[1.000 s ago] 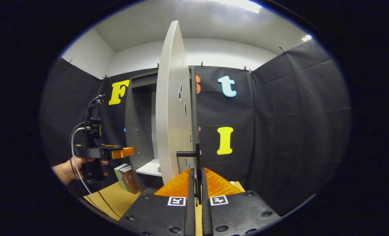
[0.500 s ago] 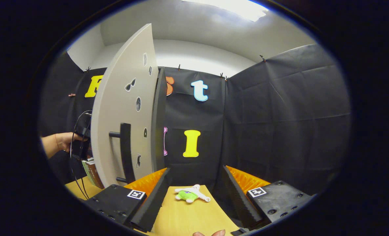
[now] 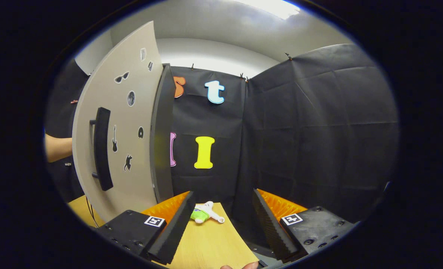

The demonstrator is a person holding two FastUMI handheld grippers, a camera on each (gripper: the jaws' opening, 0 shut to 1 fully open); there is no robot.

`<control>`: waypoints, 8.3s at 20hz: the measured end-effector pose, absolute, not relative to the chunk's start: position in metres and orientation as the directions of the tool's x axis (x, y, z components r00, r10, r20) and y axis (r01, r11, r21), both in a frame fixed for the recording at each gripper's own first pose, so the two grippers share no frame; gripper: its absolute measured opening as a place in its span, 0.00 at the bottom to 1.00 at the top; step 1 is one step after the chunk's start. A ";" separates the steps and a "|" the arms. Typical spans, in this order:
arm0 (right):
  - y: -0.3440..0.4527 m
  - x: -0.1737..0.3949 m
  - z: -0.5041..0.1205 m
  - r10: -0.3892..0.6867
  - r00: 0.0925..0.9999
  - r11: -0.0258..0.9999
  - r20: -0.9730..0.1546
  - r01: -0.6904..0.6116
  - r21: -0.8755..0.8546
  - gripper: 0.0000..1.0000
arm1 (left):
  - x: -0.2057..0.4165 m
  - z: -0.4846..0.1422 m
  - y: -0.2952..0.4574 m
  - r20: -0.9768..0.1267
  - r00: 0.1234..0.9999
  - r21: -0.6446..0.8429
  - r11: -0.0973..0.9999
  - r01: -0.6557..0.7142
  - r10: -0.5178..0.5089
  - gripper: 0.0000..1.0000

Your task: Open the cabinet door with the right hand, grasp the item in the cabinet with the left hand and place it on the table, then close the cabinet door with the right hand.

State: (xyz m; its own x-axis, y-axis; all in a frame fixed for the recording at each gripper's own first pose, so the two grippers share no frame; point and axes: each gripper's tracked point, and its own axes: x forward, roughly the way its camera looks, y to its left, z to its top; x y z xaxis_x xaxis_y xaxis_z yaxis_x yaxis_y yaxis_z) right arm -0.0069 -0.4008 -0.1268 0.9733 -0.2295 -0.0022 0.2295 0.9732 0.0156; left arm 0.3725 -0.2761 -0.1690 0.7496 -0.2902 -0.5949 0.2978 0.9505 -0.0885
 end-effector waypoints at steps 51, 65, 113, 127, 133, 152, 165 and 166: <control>-0.318 0.014 -0.079 -0.184 0.980 0.983 0.079 0.182 0.031 0.97 | 0.084 -0.442 -0.238 -0.631 0.746 -0.011 0.963 0.269 -0.215 0.18; -0.322 0.019 -0.082 -0.190 0.980 0.982 0.065 0.189 0.016 0.97 | 0.078 -0.525 -0.238 -0.663 0.728 0.018 0.969 0.248 -0.174 0.20; -0.279 0.009 -0.066 -0.163 0.987 0.985 0.016 0.162 0.056 0.95 | -0.005 -0.080 -0.054 -0.099 0.994 -0.003 0.999 0.034 -0.035 0.96; -0.209 0.003 -0.063 -0.140 0.990 0.989 0.012 0.139 0.047 0.95 | -0.017 -0.089 -0.035 -0.109 0.991 -0.013 0.997 0.079 -0.080 0.99; -0.166 0.009 -0.064 -0.072 0.997 0.996 0.009 0.071 0.052 0.95 | -0.015 -0.093 -0.026 -0.117 0.990 -0.018 0.997 0.078 -0.080 0.97; 0.005 0.075 -0.064 0.189 0.982 0.978 0.018 -0.190 0.084 0.96 | -0.006 -0.097 0.000 -0.120 0.987 0.004 0.994 0.107 -0.106 0.97; 0.066 0.128 -0.079 0.218 0.976 0.975 0.011 -0.218 0.036 0.97 | -0.006 -0.097 0.027 -0.124 0.991 0.008 0.999 0.046 -0.045 0.97; 0.067 0.130 -0.080 0.217 0.976 0.975 0.009 -0.217 0.042 0.97 | -0.005 -0.096 0.029 -0.124 0.991 0.006 0.999 0.042 -0.041 0.96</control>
State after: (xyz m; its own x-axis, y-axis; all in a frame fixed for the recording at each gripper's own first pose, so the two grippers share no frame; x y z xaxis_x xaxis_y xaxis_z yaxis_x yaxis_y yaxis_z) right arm 0.1305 0.0665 -0.0797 0.9762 0.2166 0.0093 -0.2168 0.9753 0.0416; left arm -0.0052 0.0290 -0.0960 0.9914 -0.0410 -0.1240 0.0421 0.9991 0.0061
